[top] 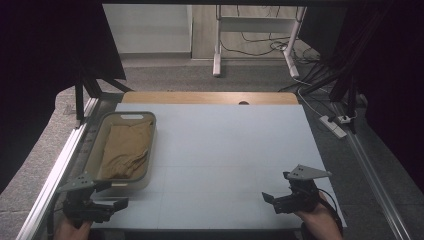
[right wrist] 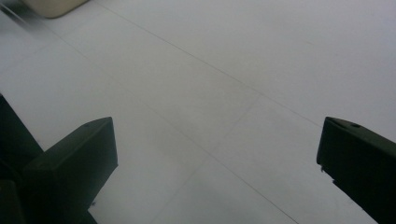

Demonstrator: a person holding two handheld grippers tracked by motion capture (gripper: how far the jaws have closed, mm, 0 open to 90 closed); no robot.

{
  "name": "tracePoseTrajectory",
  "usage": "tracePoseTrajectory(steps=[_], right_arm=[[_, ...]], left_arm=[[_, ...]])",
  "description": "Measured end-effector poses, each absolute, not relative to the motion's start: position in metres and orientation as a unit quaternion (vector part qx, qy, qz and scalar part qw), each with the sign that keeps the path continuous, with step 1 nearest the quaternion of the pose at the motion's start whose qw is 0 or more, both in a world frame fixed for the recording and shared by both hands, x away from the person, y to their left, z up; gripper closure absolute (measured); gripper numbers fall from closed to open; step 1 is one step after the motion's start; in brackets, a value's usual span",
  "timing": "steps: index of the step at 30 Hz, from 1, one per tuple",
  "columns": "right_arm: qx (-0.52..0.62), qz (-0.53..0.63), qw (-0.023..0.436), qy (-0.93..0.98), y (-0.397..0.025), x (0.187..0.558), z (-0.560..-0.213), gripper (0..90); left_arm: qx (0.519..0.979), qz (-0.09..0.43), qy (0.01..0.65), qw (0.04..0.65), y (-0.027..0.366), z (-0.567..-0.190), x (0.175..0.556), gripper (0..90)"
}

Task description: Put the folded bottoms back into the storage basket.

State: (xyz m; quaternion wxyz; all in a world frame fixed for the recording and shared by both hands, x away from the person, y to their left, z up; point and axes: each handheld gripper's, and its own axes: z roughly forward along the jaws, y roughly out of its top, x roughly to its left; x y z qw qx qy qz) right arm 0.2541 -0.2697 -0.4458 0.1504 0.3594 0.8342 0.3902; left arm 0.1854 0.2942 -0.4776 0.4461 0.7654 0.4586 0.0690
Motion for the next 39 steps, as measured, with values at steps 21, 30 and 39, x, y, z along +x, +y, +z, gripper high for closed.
tracePoseTrajectory(steps=[21, 30, 39], right_arm=[[0.397, 0.388, 0.159, 0.816, -0.299, 0.241, -0.44, 0.0], [0.409, 0.378, 0.168, 0.814, -0.307, 0.235, -0.439, 0.0], [0.418, 0.366, 0.169, 0.814, -0.31, 0.23, -0.439, 0.0]], left_arm=[[0.769, 0.072, 0.457, 0.441, 0.292, -0.477, 0.186, 2.3], [0.772, 0.071, 0.459, 0.434, 0.291, -0.477, 0.186, 2.2], [0.774, 0.072, 0.458, 0.431, 0.291, -0.477, 0.185, 2.1]])
